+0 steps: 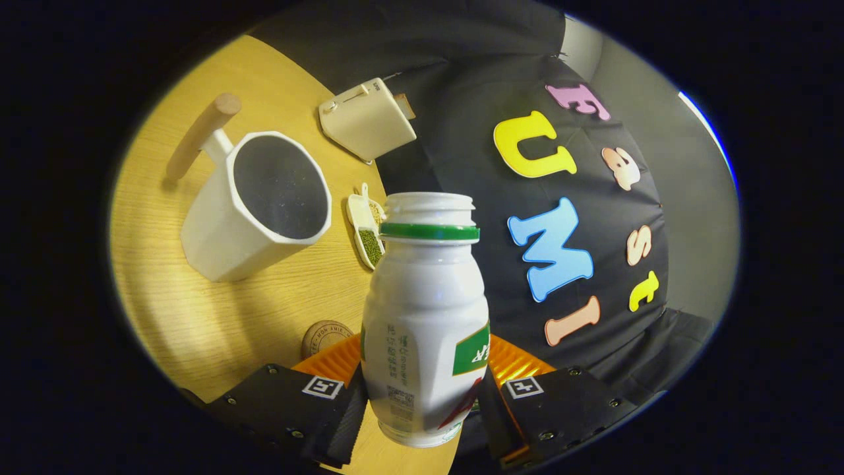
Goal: Take the bottle from table, then pour the juice into the cup, finally place the bottle on the coaster
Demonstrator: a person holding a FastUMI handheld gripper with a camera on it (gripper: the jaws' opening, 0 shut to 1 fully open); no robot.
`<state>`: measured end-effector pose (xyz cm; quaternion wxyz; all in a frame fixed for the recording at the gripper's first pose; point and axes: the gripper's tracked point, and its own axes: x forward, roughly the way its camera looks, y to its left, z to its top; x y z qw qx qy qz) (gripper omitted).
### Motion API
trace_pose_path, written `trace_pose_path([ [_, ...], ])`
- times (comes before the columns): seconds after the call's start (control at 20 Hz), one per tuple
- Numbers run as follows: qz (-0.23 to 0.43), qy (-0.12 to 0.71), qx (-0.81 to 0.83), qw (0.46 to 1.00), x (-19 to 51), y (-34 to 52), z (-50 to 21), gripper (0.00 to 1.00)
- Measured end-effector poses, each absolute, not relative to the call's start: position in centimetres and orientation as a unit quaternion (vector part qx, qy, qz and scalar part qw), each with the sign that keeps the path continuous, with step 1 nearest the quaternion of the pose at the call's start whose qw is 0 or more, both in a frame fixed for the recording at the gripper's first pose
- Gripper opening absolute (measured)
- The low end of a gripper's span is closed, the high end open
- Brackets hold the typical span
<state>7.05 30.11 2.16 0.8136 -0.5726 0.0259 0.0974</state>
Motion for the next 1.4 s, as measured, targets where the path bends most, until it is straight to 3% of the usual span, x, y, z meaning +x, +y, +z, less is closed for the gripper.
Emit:
trace_pose_path([
  [1.4,0.051,-0.042,-0.714,0.697,7.0,31.1,4.0,0.74],
])
